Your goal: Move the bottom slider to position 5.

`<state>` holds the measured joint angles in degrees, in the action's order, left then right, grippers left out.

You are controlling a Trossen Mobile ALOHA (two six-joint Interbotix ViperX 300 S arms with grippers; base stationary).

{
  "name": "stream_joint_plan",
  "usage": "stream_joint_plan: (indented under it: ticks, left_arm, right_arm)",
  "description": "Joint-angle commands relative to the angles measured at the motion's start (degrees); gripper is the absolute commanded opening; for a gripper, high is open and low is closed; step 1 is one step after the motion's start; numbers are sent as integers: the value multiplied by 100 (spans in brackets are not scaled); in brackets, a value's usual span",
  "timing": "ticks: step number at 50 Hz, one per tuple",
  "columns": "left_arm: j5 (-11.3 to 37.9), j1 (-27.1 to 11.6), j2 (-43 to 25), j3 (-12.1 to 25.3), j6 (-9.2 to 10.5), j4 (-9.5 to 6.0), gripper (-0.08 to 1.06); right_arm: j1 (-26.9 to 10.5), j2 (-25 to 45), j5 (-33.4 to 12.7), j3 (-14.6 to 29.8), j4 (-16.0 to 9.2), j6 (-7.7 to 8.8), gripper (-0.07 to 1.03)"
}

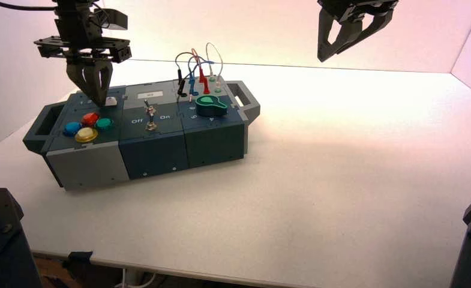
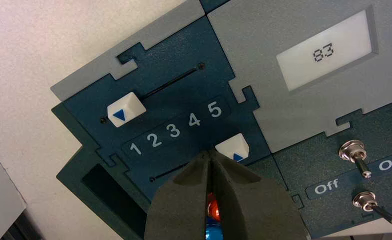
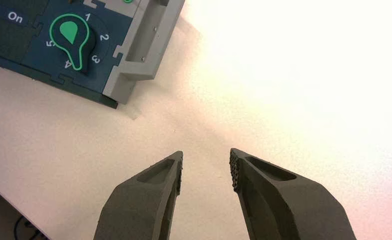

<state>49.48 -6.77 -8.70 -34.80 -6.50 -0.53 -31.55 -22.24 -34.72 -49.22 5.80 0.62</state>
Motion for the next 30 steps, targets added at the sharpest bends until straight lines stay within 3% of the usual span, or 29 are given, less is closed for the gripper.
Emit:
stream_joint_plan:
  ticks: [1,17,30]
  left_arm:
    - [-9,-62,88,132,9,-9,-3]
    - [9,-132,79,132,0,-9,-3]
    - [202,44,281,79,9,176,-3]
  right_arm:
    - [9,-35,26,149,-9,-18,51]
    - [9,-44,26,158,-9,-18,51]
    - [9,-44,26,149,-9,-18,51]
